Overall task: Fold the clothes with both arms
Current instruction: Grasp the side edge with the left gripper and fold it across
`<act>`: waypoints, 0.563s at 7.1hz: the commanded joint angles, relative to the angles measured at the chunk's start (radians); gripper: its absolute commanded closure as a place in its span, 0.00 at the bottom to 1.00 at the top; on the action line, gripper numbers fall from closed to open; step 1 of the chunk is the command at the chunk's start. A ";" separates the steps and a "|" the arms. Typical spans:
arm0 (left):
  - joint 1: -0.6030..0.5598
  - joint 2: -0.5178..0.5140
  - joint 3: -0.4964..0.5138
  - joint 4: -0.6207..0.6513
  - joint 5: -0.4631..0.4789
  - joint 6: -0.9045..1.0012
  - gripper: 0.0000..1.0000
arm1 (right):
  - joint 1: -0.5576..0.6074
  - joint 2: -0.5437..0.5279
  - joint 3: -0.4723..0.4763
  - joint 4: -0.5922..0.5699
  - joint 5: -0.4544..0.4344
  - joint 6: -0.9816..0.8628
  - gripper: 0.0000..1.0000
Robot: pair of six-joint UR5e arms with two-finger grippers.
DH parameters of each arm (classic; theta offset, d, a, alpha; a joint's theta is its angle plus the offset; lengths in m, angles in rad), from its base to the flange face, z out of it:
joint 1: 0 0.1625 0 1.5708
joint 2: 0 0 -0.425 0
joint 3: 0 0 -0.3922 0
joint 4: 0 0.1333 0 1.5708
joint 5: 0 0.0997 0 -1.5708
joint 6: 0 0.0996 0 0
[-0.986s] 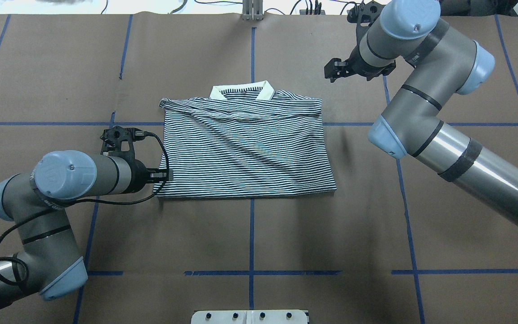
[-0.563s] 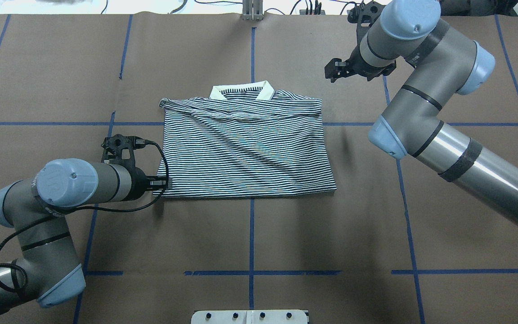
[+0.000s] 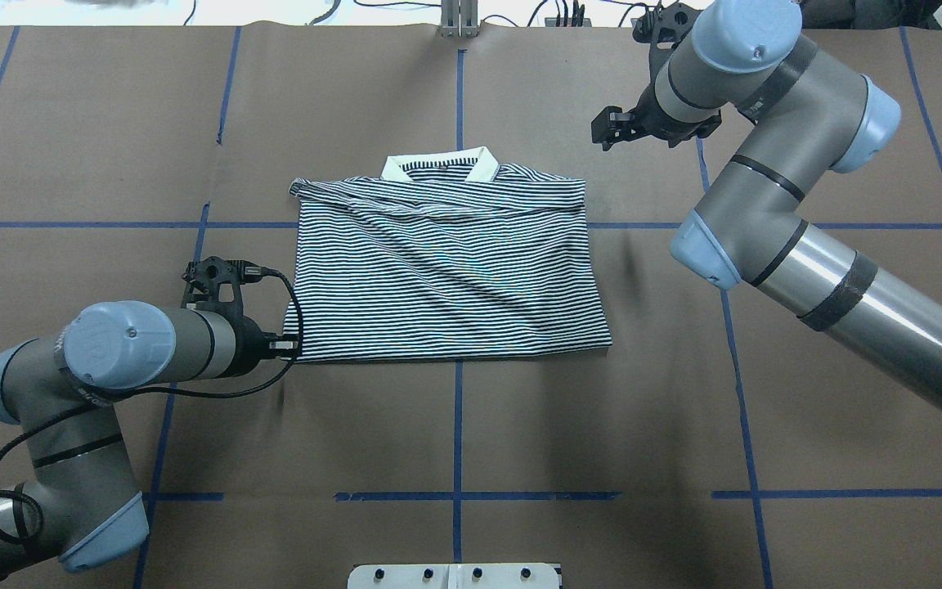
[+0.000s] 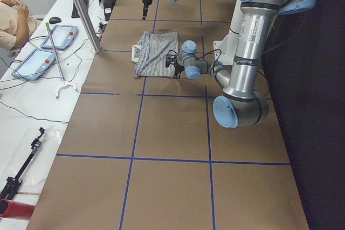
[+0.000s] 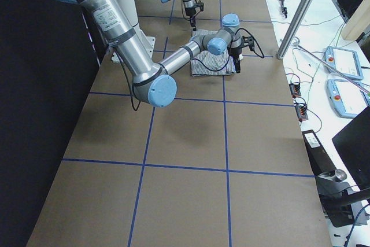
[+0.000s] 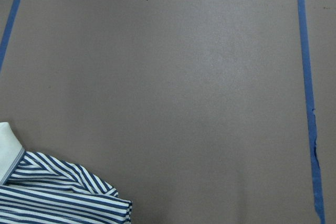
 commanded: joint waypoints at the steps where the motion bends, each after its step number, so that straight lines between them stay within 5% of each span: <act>1: 0.002 0.000 -0.004 -0.001 0.000 0.008 1.00 | 0.000 0.000 -0.001 0.000 0.000 0.000 0.00; 4: -0.110 -0.004 0.021 0.006 -0.006 0.223 1.00 | 0.000 -0.002 -0.003 0.003 0.000 0.000 0.00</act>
